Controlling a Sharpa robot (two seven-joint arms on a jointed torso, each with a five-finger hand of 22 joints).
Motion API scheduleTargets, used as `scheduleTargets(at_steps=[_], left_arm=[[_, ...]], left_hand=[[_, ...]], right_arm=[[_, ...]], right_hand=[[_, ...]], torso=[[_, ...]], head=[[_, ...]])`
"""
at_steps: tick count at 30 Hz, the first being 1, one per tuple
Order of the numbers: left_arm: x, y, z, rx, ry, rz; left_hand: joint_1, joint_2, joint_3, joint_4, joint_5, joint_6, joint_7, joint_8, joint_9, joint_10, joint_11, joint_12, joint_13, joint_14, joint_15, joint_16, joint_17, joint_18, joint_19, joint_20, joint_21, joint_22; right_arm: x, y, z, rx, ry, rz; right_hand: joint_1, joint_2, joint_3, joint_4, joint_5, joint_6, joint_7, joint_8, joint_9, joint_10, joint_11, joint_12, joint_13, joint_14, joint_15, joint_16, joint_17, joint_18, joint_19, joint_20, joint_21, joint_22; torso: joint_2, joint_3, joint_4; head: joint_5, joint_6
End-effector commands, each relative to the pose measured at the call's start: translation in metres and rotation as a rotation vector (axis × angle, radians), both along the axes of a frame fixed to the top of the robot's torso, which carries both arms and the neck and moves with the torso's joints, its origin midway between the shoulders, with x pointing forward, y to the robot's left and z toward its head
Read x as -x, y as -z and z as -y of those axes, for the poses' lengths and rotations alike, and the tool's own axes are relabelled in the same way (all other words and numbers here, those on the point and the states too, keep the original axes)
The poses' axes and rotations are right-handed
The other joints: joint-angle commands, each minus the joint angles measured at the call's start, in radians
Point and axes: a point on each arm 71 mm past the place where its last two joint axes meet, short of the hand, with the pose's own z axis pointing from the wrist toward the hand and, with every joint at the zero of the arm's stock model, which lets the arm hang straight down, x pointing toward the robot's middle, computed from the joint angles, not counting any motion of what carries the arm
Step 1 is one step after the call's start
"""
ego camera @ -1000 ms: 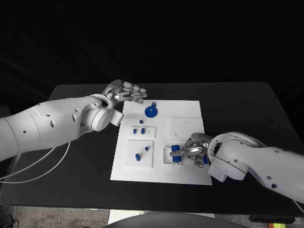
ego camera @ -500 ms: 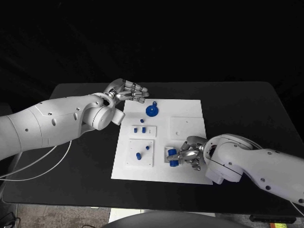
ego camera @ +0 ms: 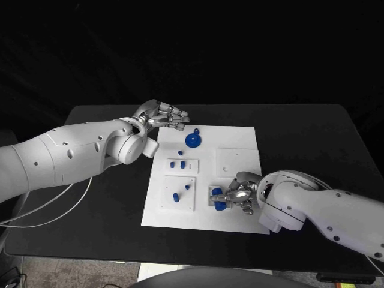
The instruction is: Assemble the parts on the task board
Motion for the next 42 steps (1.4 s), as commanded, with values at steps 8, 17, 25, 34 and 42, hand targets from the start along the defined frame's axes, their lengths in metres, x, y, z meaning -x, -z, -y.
scheduleTargets(at_steps=[8, 17, 25, 34, 42], left_arm=[[0.001, -0.001, 0.003, 0.011, 0.016, -0.004], [0.001, -0.001, 0.002, 0.01, 0.015, -0.004], [0.001, -0.001, 0.001, 0.01, 0.014, -0.005], [0.001, -0.001, 0.0, 0.009, 0.012, -0.007], [0.001, 0.0, -0.001, 0.008, 0.012, -0.008]], left_hand=[[-0.002, 0.004, 0.0, 0.009, 0.006, -0.008, 0.001, -0.005, 0.001, -0.007, 0.001, -0.001, -0.001, -0.008, -0.001, -0.003, 0.001, -0.006, 0.007, 0.001, 0.005, -0.003], [-0.002, 0.004, 0.0, 0.009, 0.006, -0.008, 0.001, -0.005, 0.001, -0.007, 0.001, -0.001, -0.001, -0.008, -0.001, -0.003, 0.001, -0.006, 0.007, 0.001, 0.005, -0.003], [-0.002, 0.004, 0.0, 0.009, 0.006, -0.008, 0.001, -0.005, 0.001, -0.007, 0.001, -0.001, -0.001, -0.008, -0.001, -0.003, 0.001, -0.006, 0.007, 0.001, 0.005, -0.003], [-0.002, 0.004, 0.0, 0.009, 0.006, -0.008, 0.001, -0.005, 0.001, -0.007, 0.001, -0.001, -0.001, -0.008, -0.001, -0.003, 0.001, -0.006, 0.007, 0.001, 0.005, -0.003], [-0.002, 0.004, 0.0, 0.009, 0.006, -0.008, 0.001, -0.005, 0.001, -0.007, 0.001, -0.001, -0.001, -0.008, -0.001, -0.003, 0.001, -0.006, 0.007, 0.001, 0.005, -0.003]], right_arm=[[0.0, 0.0, -0.003, -0.006, -0.012, 0.025], [-0.001, -0.002, -0.001, -0.021, -0.013, 0.042], [0.002, -0.007, -0.001, -0.093, -0.059, 0.081], [0.007, -0.01, 0.003, -0.107, -0.11, 0.069], [0.009, -0.008, 0.004, -0.09, -0.133, 0.046]], right_hand=[[0.012, -0.001, -0.219, 0.072, -0.004, -0.014, 0.006, -0.001, -0.011, -0.006, 0.002, -0.01, 0.004, -0.001, -0.005, -0.009, 0.006, -0.017, 0.048, -0.007, -0.004, 0.077], [0.045, 0.14, -0.469, -0.017, 0.106, -0.02, 0.008, -0.002, 0.004, -0.007, 0.005, -0.006, 0.004, -0.001, -0.002, -0.01, 0.004, -0.011, 0.048, 0.0, -0.002, 0.077], [0.096, 0.158, -0.456, -0.112, 0.108, -0.015, 0.007, -0.002, 0.009, -0.006, 0.004, 0.002, 0.004, -0.001, -0.004, -0.008, 0.003, -0.011, 0.049, -0.002, -0.001, 0.078], [0.158, 0.086, -0.314, -0.172, 0.24, -0.007, 0.008, -0.002, -0.01, -0.007, 0.003, 0.004, 0.004, -0.001, -0.004, -0.007, 0.004, -0.012, 0.047, -0.003, 0.003, 0.079], [0.171, 0.057, -0.342, -0.119, 0.24, -0.014, 0.01, -0.002, -0.011, -0.01, 0.006, 0.002, 0.003, -0.002, -0.003, -0.008, 0.007, -0.012, 0.046, -0.001, 0.0, 0.079]], torso=[[0.0, 0.0007, -0.0007], [0.0, 0.0016, -0.0005], [0.0, 0.0022, -0.0012], [0.0, 0.0016, -0.0011], [0.0, 0.0008, -0.0006]], head=[[0.008, -0.002], [0.01, -0.002], [0.007, 0.001], [0.006, 0.002], [0.001, 0.0]])
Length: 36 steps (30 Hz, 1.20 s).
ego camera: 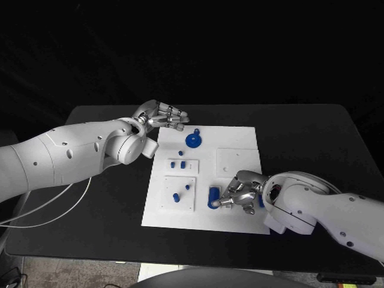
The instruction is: Assemble the parts on the task board
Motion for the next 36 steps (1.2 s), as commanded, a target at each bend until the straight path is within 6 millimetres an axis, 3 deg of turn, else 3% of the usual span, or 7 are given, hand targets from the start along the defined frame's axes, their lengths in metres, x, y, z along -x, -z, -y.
scheduleTargets(at_steps=[1, 8, 13, 14, 21, 31, 36], left_arm=[[0.0006, -0.0007, 0.0021, 0.011, 0.015, -0.003], [0.0008, -0.0007, 0.002, 0.011, 0.015, -0.004], [0.0009, -0.0007, 0.0018, 0.011, 0.015, -0.004], [0.0009, -0.0007, 0.0017, 0.01, 0.015, -0.004], [0.001, -0.0006, 0.0015, 0.01, 0.015, -0.005], [0.0011, -0.0005, 0.0009, 0.01, 0.015, -0.006], [0.0012, -0.0004, 0.0007, 0.009, 0.016, -0.008]], left_hand=[[-0.002, 0.004, 0.0, 0.004, 0.006, -0.008, 0.001, -0.005, 0.001, -0.007, 0.001, -0.001, -0.001, -0.008, -0.001, -0.003, 0.002, -0.006, 0.007, 0.001, 0.005, -0.001], [-0.001, 0.005, -0.001, 0.008, 0.007, -0.008, 0.001, -0.005, 0.001, -0.007, 0.001, -0.001, -0.001, -0.008, -0.001, -0.003, 0.002, -0.007, 0.008, 0.001, 0.005, -0.009], [-0.001, 0.005, -0.001, 0.011, 0.007, -0.008, 0.001, -0.005, 0.001, -0.007, 0.001, -0.001, -0.001, -0.008, -0.001, -0.003, 0.002, -0.007, 0.009, 0.001, 0.005, -0.014], [-0.001, 0.005, -0.001, 0.011, 0.007, -0.008, 0.001, -0.005, 0.001, -0.007, 0.001, -0.001, -0.001, -0.008, -0.001, -0.003, 0.002, -0.007, 0.009, 0.001, 0.005, -0.014], [-0.001, 0.006, -0.001, 0.012, 0.007, -0.008, 0.001, -0.005, 0.001, -0.006, 0.001, 0.0, -0.001, -0.008, -0.001, -0.003, 0.002, -0.007, 0.009, 0.001, 0.005, -0.015], [-0.001, 0.006, -0.001, 0.012, 0.007, -0.008, 0.001, -0.005, 0.001, -0.006, 0.001, 0.0, -0.001, -0.008, -0.001, -0.003, 0.002, -0.007, 0.009, 0.001, 0.005, -0.015], [-0.001, 0.006, -0.001, 0.012, 0.007, -0.008, 0.001, -0.005, 0.001, -0.006, 0.001, 0.0, -0.001, -0.008, -0.001, -0.003, 0.002, -0.007, 0.009, 0.001, 0.005, -0.015]], right_arm=[[0.0029, 0.0014, -0.0017, 0.011, -0.05, -0.018], [0.0007, 0.0032, 0.0021, 0.052, -0.023, -0.014], [-0.0016, 0.0038, 0.0037, 0.072, 0.008, -0.002], [-0.0021, 0.0039, 0.0039, 0.074, 0.014, 0.0], [-0.0044, 0.0045, 0.003, 0.079, 0.04, 0.008], [-0.0062, 0.0057, 0.0036, 0.087, 0.057, 0.008], [-0.0059, 0.0064, 0.0036, 0.095, 0.048, 0.0]], right_hand=[[0.011, -0.005, 0.002, 0.004, -0.005, 0.001, 0.005, 0.002, 0.002, -0.006, 0.002, 0.001, -0.002, -0.001, -0.003, -0.004, 0.002, -0.012, 0.048, 0.0, 0.002, 0.079], [0.02, 0.018, 0.113, -0.033, -0.057, 0.025, -0.003, 0.002, 0.002, -0.001, -0.004, 0.002, -0.003, 0.0, -0.005, -0.003, 0.004, -0.015, 0.05, -0.002, 0.007, 0.079], [-0.021, 0.042, 0.218, -0.058, -0.125, 0.047, -0.013, 0.002, 0.002, 0.004, -0.011, 0.002, -0.005, 0.001, -0.008, -0.004, 0.002, -0.02, 0.05, -0.005, 0.01, 0.079], [-0.03, 0.037, 0.238, -0.06, -0.126, 0.048, -0.015, 0.002, 0.002, 0.005, -0.01, 0.002, -0.005, 0.001, -0.008, -0.003, 0.002, -0.02, 0.05, -0.005, 0.01, 0.079], [-0.071, 0.077, 0.288, -0.07, -0.151, 0.06, -0.021, 0.002, 0.006, 0.014, -0.014, 0.004, -0.004, 0.002, -0.009, 0.001, 0.002, -0.024, 0.052, -0.006, 0.02, 0.081], [-0.106, 0.084, 0.318, -0.096, -0.146, 0.066, -0.024, 0.002, 0.011, 0.023, -0.017, 0.007, 0.0, 0.002, -0.01, 0.001, -0.002, -0.026, 0.051, -0.007, 0.025, 0.081], [-0.102, 0.077, 0.32, -0.108, -0.122, 0.067, -0.024, 0.002, 0.011, 0.023, -0.017, 0.005, 0.0, 0.002, -0.01, 0.0, -0.005, -0.026, 0.051, -0.008, 0.024, 0.08]], torso=[[0.0, -0.0012, 0.0009], [0.0, -0.0015, 0.0007], [0.0, -0.0012, 0.0014], [0.0, -0.0012, 0.0014], [0.0, -0.0013, 0.0006], [0.0, -0.0013, 0.0003], [0.0, -0.0011, 0.0003]], head=[[-0.001, -0.001], [-0.003, -0.002], [-0.003, -0.003], [-0.003, -0.003], [-0.004, -0.003], [-0.005, -0.004], [-0.006, -0.005]])
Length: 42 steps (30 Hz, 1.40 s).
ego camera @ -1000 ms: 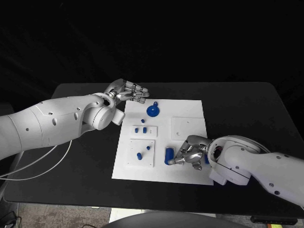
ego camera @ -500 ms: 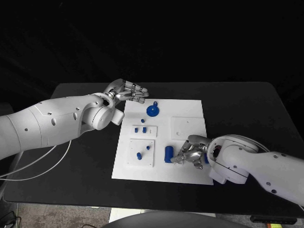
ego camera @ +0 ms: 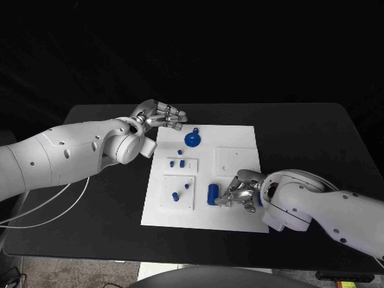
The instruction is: Assemble the parts on the task board
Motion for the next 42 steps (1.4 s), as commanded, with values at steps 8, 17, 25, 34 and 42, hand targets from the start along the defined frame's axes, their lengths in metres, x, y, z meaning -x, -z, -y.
scheduleTargets(at_steps=[8, 17, 25, 34, 42], left_arm=[[0.0008, -0.0005, 0.002, 0.01, 0.017, -0.005], [0.0011, -0.0005, 0.0011, 0.008, 0.018, -0.006], [0.0012, -0.0003, -0.0002, 0.006, 0.016, -0.007], [0.0012, -0.0002, -0.0007, 0.005, 0.015, -0.008], [0.0009, -0.0001, -0.0011, 0.003, 0.014, -0.009]], left_hand=[[-0.001, 0.006, 0.0, 0.006, 0.003, -0.008, 0.001, -0.005, 0.001, -0.006, 0.001, 0.0, -0.001, -0.008, -0.001, -0.003, 0.001, -0.007, 0.006, -0.002, 0.005, -0.001], [0.002, 0.005, 0.001, 0.009, 0.005, -0.008, 0.001, -0.005, 0.001, -0.007, 0.001, -0.001, -0.001, -0.008, -0.001, -0.003, 0.002, -0.007, 0.007, -0.003, 0.006, -0.007], [0.002, 0.005, 0.001, 0.009, 0.005, -0.008, 0.001, -0.005, 0.001, -0.007, 0.001, -0.001, -0.001, -0.008, -0.001, -0.003, 0.002, -0.007, 0.007, -0.003, 0.006, -0.007], [0.002, 0.005, 0.001, 0.009, 0.005, -0.008, 0.001, -0.005, 0.001, -0.007, 0.001, -0.001, -0.001, -0.008, -0.001, -0.003, 0.002, -0.007, 0.007, -0.003, 0.006, -0.007], [0.002, 0.005, 0.001, 0.009, 0.005, -0.008, 0.001, -0.005, 0.001, -0.007, 0.001, -0.001, -0.001, -0.008, -0.001, -0.003, 0.002, -0.007, 0.007, -0.003, 0.006, -0.007]], right_arm=[[-0.0023, 0.0046, 0.0027, 0.055, 0.006, -0.011], [-0.003, 0.0068, 0.0039, 0.069, 0.008, -0.016], [-0.0021, 0.0081, 0.0033, 0.065, -0.003, -0.021], [0.0003, 0.0078, 0.0022, 0.037, -0.018, -0.028], [0.0024, 0.0028, 0.0072, -0.008, -0.015, -0.014]], right_hand=[[0.005, 0.002, -0.012, -0.07, 0.097, 0.006, -0.001, 0.002, 0.0, 0.004, 0.0, 0.001, 0.004, -0.001, -0.009, 0.002, -0.004, -0.013, 0.05, -0.008, 0.001, 0.081], [-0.014, 0.016, 0.004, -0.102, 0.168, 0.004, 0.0, 0.002, 0.001, 0.003, 0.0, -0.001, 0.006, -0.001, -0.009, 0.004, -0.004, -0.013, 0.05, -0.008, 0.003, 0.081], [-0.033, 0.003, -0.005, -0.093, 0.174, 0.005, -0.001, 0.002, 0.001, 0.005, 0.0, 0.001, 0.007, -0.001, -0.008, 0.004, -0.004, -0.013, 0.05, -0.008, 0.006, 0.082], [-0.019, -0.02, -0.123, -0.038, 0.173, 0.008, 0.001, 0.002, -0.004, 0.005, 0.001, 0.0, 0.008, -0.002, -0.009, 0.002, -0.007, -0.012, 0.05, -0.008, 0.004, 0.081], [0.049, -0.048, -0.199, 0.044, 0.129, 0.001, 0.006, 0.002, 0.002, -0.003, 0.005, 0.008, 0.018, -0.003, -0.008, -0.002, -0.007, -0.008, 0.051, -0.007, -0.004, 0.081]], torso=[[0.0, 0.0003, 0.0005], [0.0, 0.0003, -0.0003], [0.0, 0.0002, 0.0004], [0.0, 0.0005, 0.0002], [0.0, 0.0011, -0.0005]], head=[[-0.004, -0.003], [-0.005, -0.006], [-0.006, -0.008], [-0.006, -0.006], [-0.009, -0.004]])
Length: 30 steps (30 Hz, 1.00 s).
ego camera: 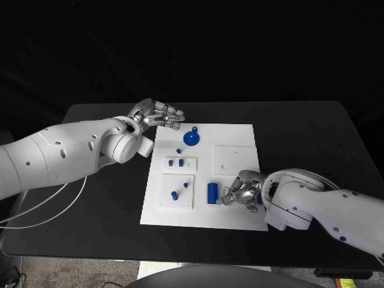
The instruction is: Assemble the parts on the task board
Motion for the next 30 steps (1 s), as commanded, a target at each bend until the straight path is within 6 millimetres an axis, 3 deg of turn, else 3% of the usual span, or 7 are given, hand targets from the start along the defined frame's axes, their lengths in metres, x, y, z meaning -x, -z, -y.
scheduleTargets(at_steps=[1, 7, 14, 21, 24, 27, 30], left_arm=[[0.0, -0.001, 0.002, 0.006, 0.014, 0.0], [0.0, -0.001, 0.003, 0.007, 0.015, 0.003], [0.001, -0.001, 0.001, 0.007, 0.01, 0.009], [0.001, -0.002, 0.001, 0.009, 0.01, 0.011], [0.002, -0.002, 0.001, 0.009, 0.011, 0.01], [0.002, -0.002, 0.001, 0.01, 0.014, 0.01], [0.002, -0.002, 0.002, 0.011, 0.016, 0.009]], left_hand=[[0.002, 0.005, -0.002, 0.007, 0.005, -0.008, 0.001, -0.005, 0.001, -0.007, 0.001, -0.001, -0.001, -0.008, -0.001, -0.003, 0.001, -0.007, 0.007, -0.003, 0.006, -0.001], [0.002, 0.003, -0.001, 0.008, 0.004, -0.008, 0.001, -0.005, 0.001, -0.006, 0.001, -0.001, -0.001, -0.007, -0.001, -0.003, 0.001, -0.007, 0.008, -0.003, 0.006, -0.005], [0.0, 0.003, -0.003, 0.01, 0.003, -0.009, 0.001, -0.004, 0.001, -0.002, -0.001, 0.0, -0.001, -0.005, -0.002, -0.003, 0.002, -0.007, 0.009, -0.003, 0.007, -0.007], [0.0, 0.003, -0.003, 0.01, 0.003, -0.009, 0.001, -0.004, 0.001, -0.002, -0.001, 0.0, -0.001, -0.005, -0.002, -0.003, 0.002, -0.007, 0.009, -0.003, 0.007, -0.007], [0.0, 0.003, -0.003, 0.01, 0.003, -0.009, 0.001, -0.004, 0.001, -0.002, -0.001, 0.0, -0.001, -0.005, -0.002, -0.003, 0.002, -0.007, 0.009, -0.003, 0.007, -0.007], [0.0, 0.003, -0.003, 0.01, 0.003, -0.009, 0.001, -0.004, 0.001, -0.002, -0.001, 0.0, -0.001, -0.005, -0.002, -0.003, 0.002, -0.007, 0.009, -0.003, 0.007, -0.007], [-0.001, 0.004, -0.005, 0.012, 0.002, -0.009, 0.001, -0.004, 0.001, -0.002, -0.001, 0.0, -0.001, -0.005, -0.002, -0.003, 0.002, -0.008, 0.01, -0.003, 0.006, -0.01]], right_arm=[[0.001, -0.003, 0.001, -0.041, -0.014, 0.009], [-0.008, -0.019, 0.019, -0.066, 0.023, 0.054], [-0.024, -0.035, 0.059, -0.037, 0.093, 0.086], [-0.028, -0.039, 0.096, 0.053, 0.134, 0.066], [-0.026, -0.038, 0.108, 0.108, 0.139, 0.045], [-0.024, -0.039, 0.116, 0.168, 0.127, 0.046], [-0.022, -0.039, 0.119, 0.226, 0.102, 0.072]], right_hand=[[0.02, 0.002, -0.002, 0.016, -0.006, -0.001, 0.006, -0.002, 0.003, -0.002, 0.005, 0.008, 0.004, 0.0, -0.006, -0.002, 0.0, -0.008, 0.051, -0.008, -0.004, 0.081], [0.035, 0.015, 0.007, 0.0, -0.012, -0.031, 0.015, -0.002, -0.001, -0.004, 0.01, 0.011, 0.006, 0.0, -0.003, -0.001, 0.001, -0.006, 0.051, -0.005, -0.004, 0.081], [0.031, 0.018, 0.01, -0.008, -0.019, -0.049, 0.021, -0.003, -0.001, -0.004, 0.014, 0.011, 0.006, 0.0, 0.0, -0.001, 0.002, -0.004, 0.05, -0.003, -0.004, 0.081], [0.021, 0.03, 0.013, -0.023, 0.029, -0.064, 0.025, -0.002, -0.008, -0.009, 0.016, 0.001, -0.001, -0.001, 0.002, -0.006, -0.002, -0.002, 0.049, 0.0, -0.011, 0.079], [0.005, 0.031, 0.012, -0.026, 0.021, -0.065, 0.027, -0.003, -0.02, -0.012, 0.017, -0.006, -0.007, -0.001, 0.004, -0.01, -0.006, -0.001, 0.048, 0.002, -0.02, 0.078], [-0.011, 0.03, 0.006, -0.013, 0.014, -0.064, 0.027, -0.002, -0.023, -0.013, 0.018, -0.009, -0.01, -0.001, 0.005, -0.011, -0.006, -0.001, 0.048, 0.003, -0.022, 0.077], [-0.029, 0.005, -0.004, 0.059, 0.039, -0.061, 0.027, -0.003, -0.025, -0.011, 0.018, -0.009, -0.012, 0.0, 0.007, -0.012, -0.007, -0.001, 0.048, 0.005, -0.022, 0.078]], torso=[[0.0, 0.0007, -0.0009], [-0.001, 0.0008, -0.0017], [-0.001, 0.0015, -0.0033], [0.002, 0.0043, -0.0011], [0.001, 0.0039, -0.0032], [0.0, 0.002, -0.0035], [0.0, 0.0015, -0.002]], head=[[-0.004, 0.005], [-0.015, 0.012], [-0.037, 0.023], [-0.058, 0.026], [-0.066, 0.028], [-0.071, 0.028], [-0.075, 0.028]])
